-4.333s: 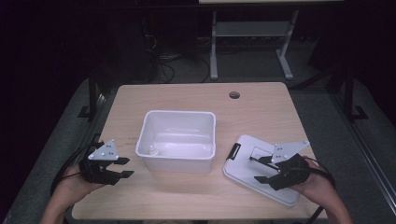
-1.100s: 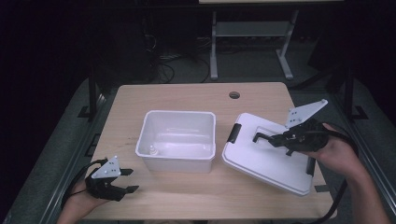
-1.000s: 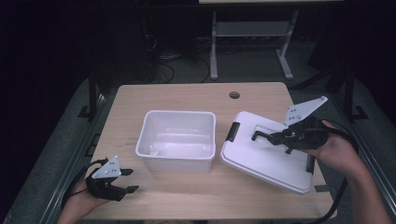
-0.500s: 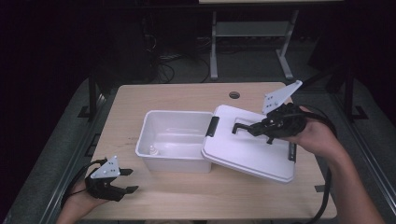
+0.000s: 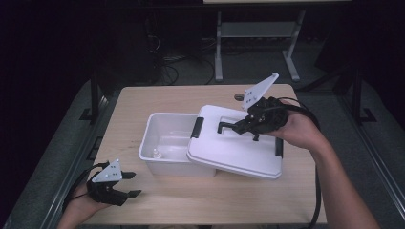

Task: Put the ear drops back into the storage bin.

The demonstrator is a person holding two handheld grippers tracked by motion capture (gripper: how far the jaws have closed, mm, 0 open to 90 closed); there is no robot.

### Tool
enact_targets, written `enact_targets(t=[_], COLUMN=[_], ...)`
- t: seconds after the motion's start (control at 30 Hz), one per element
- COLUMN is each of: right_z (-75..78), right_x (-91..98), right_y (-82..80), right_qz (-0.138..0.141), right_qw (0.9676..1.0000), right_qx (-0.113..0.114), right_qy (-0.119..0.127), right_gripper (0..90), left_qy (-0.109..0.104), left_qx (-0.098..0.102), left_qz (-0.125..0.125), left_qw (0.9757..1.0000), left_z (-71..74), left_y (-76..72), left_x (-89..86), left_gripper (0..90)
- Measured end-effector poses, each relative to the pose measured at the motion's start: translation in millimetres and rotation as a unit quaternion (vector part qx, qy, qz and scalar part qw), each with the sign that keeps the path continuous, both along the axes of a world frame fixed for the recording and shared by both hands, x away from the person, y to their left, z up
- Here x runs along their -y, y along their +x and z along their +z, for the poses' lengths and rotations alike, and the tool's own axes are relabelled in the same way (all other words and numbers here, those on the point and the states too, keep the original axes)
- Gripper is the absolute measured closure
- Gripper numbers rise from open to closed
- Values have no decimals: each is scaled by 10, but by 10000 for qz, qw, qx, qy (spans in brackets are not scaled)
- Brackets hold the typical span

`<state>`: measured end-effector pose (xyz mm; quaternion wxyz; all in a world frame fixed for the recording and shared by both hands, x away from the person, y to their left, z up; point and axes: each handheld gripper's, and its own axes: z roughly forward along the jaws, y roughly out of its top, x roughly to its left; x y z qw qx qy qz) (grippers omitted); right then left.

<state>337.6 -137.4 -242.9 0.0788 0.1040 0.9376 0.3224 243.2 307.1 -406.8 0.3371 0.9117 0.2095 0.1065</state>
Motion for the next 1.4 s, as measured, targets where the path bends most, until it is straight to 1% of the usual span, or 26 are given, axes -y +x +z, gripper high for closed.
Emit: enact_targets(t=[0.13,0.23,0.3,0.33,0.43,0.47,0.67,0.73,0.8,0.87,0.93,1.13,1.4], right_z=[4,-13,-20,-22,-23,-26,-35,-27,-22,-23,-39,-87,-132], right_x=[-123,-221,-294,-325,-409,-446,-616,-670,-714,-752,-809,-969,-1160], right_y=[42,88,111,122,143,152,208,226,247,263,288,369,478], right_qz=[115,215,225,249,333,360,493,543,575,596,628,740,868], right_qw=[9999,9998,9997,9997,9994,9993,9988,9985,9983,9982,9980,9972,9962], right_qx=[11,28,-30,-14,23,5,-6,-5,-16,-7,-24,-53,-109], right_qy=[1,-33,-46,-42,9,27,-6,-25,16,41,53,4,39], right_gripper=[840,839,839,839,839,839,839,839,839,839,839,839,838], left_qy=[44,26,22,17,41,42,29,46,55,119,128,108,89], left_qx=[-31,-34,-28,-31,-30,-24,-17,-18,-29,-33,-45,-36,-32], left_qz=[-23,-26,-17,-18,-23,-21,3,-10,2,-31,0,-1,3], left_qw=[10000,10000,10000,10000,10000,10000,10000,10000,10000,9999,9999,9999,10000], left_z=[-14,-13,-12,-14,-19,-19,-14,-11,-18,-29,-35,-22,-25], left_y=[0,-2,-9,-11,-22,-25,-27,-27,-30,-30,-32,-34,-32], left_x=[8,9,10,10,8,8,20,32,42,42,40,24,5], left_gripper=[360,355,351,348,331,322,284,271,262,245,236,229,229])
